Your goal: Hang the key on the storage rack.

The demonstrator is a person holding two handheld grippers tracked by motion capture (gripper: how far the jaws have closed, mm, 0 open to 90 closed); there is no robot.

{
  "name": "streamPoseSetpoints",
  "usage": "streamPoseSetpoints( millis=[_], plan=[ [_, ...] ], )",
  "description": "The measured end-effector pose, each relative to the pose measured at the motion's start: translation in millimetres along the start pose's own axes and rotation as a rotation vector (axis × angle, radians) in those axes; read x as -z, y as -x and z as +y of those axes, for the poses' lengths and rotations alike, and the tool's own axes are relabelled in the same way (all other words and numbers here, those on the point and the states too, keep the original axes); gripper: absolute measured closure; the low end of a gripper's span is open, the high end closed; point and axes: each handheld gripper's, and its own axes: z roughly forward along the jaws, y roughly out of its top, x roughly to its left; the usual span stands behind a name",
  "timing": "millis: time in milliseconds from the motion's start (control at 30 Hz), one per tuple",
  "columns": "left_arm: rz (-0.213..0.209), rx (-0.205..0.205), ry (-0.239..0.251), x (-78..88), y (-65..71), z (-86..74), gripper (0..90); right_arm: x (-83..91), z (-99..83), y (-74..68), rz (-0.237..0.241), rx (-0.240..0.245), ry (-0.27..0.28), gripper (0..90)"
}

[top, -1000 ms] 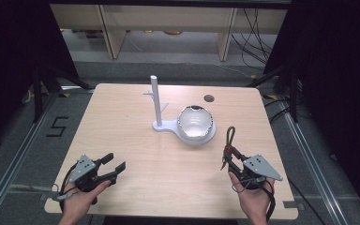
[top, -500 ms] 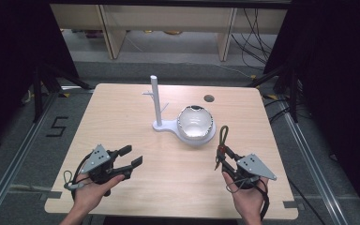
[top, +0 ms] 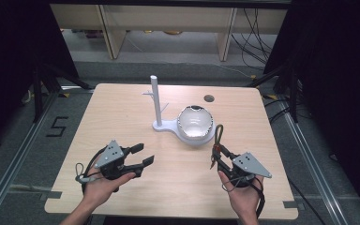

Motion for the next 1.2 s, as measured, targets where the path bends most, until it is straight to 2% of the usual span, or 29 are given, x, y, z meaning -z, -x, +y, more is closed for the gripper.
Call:
streamPoseSetpoints(
  millis=[100, 133, 167, 233, 267, 333, 500, 533, 567, 700, 767, 1000, 1133, 1200],
  plan=[
    [-0.014, -0.015, -0.003, -4.5, 4.1, 4.0, 38.6, -0.5, 0.2, -0.7, 0.011, -0.005, 0.005, 68.1],
    [-0.022, -0.015, 0.006, -5.8, 5.2, 5.6, 38.6, 1.0, 0.9, -2.3, 0.003, -0.012, -0.012, 68.1],
    [-0.024, -0.016, 0.008, -6.1, 6.2, 7.6, 38.7, 0.6, 1.2, -2.3, 0.005, 0.001, 0.001, 68.1],
    [-0.031, -0.019, 0.023, -7.5, 8.2, 10.7, 38.7, 1.3, 1.5, -5.1, 0.006, -0.013, 0.0, 68.0],
    [-0.026, -0.026, 0.011, -6.7, 9.6, 12.8, 38.7, 2.4, 2.0, -6.2, 0.006, -0.012, -0.01, 68.1],
    [-0.034, -0.036, 0.019, -7.3, 13.8, 17.4, 39.0, 2.6, 1.4, -8.3, 0.005, 0.008, -0.001, 68.1],
    [-0.049, -0.038, 0.023, -11.7, 17.9, 23.2, 39.5, 2.1, -1.3, -15.1, 0.018, -0.008, 0.0, 68.1],
    [-0.051, -0.036, 0.023, -13.2, 18.9, 24.7, 39.9, 3.1, -1.6, -16.2, 0.006, 0.009, -0.001, 68.0],
    [-0.054, -0.035, 0.021, -14.8, 19.8, 26.2, 40.4, 2.8, -2.0, -18.3, 0.023, 0.002, -0.005, 68.0],
    [-0.073, -0.035, 0.019, -22.7, 24.6, 32.1, 42.4, 3.0, -2.7, -22.3, 0.044, -0.001, -0.003, 68.0],
    [-0.086, -0.035, 0.019, -28.0, 27.5, 34.9, 43.0, 4.6, -3.0, -24.8, 0.034, -0.008, -0.014, 68.0],
    [-0.128, -0.005, 0.029, -46.8, 36.5, 45.0, 45.7, 1.5, -6.0, -32.5, 0.084, 0.011, -0.007, 68.0],
    [-0.146, 0.009, 0.033, -55.7, 40.4, 50.4, 47.7, 2.2, -6.2, -36.8, 0.082, -0.001, -0.023, 68.0],
    [-0.156, 0.017, 0.033, -60.3, 42.7, 52.7, 48.2, -0.3, -6.2, -37.0, 0.094, 0.009, 0.0, 68.0]
  ],
)
